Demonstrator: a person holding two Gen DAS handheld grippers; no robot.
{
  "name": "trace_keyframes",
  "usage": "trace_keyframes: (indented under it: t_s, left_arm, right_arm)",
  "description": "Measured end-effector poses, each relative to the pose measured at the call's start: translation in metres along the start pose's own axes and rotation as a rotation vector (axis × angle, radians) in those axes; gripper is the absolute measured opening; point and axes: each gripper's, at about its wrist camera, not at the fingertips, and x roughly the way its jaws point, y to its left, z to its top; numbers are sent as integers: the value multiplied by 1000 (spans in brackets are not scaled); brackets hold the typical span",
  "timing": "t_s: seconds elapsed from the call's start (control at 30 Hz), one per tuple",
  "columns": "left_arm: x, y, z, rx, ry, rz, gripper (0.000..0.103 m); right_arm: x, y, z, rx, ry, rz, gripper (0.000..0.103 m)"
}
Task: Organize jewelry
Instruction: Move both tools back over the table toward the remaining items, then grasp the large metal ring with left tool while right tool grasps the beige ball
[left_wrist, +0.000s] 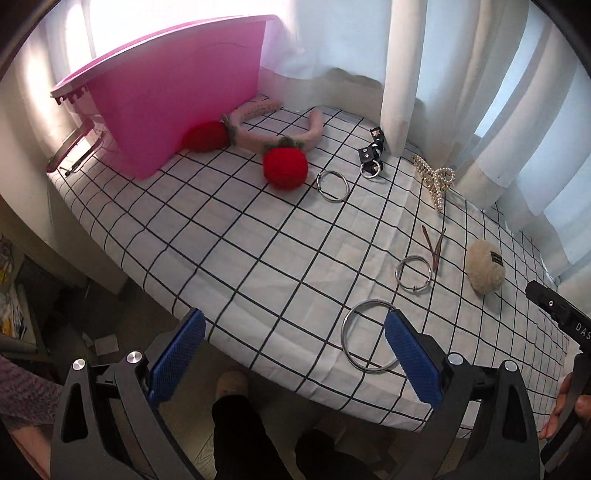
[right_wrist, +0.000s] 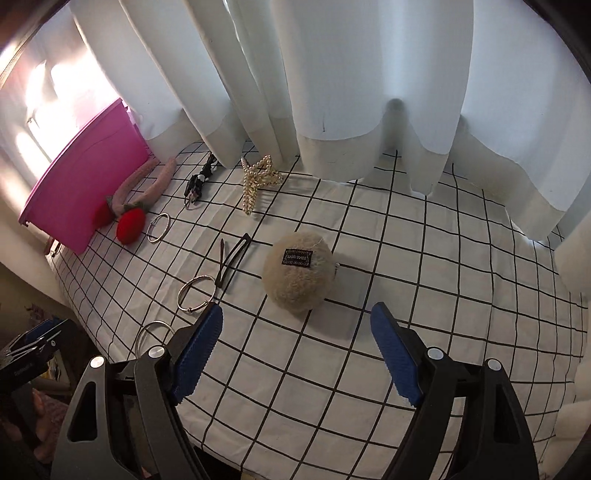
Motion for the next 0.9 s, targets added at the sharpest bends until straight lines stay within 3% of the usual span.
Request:
trace_keyframes:
  t_s: [0.13,0.33,0.9]
  left_arm:
    - [11,-15,-20,-31,4,34,96]
    - [39,-31,-36,-55,23,10,96]
    - [62,-82,-49,39,-109,31,96]
  right_arm:
    - [14,-4,-3,-46,16,17,79]
    - [29,-8,-5,-57,-9,26,79]
    - [61,-10,-5,-99,-51,33,79]
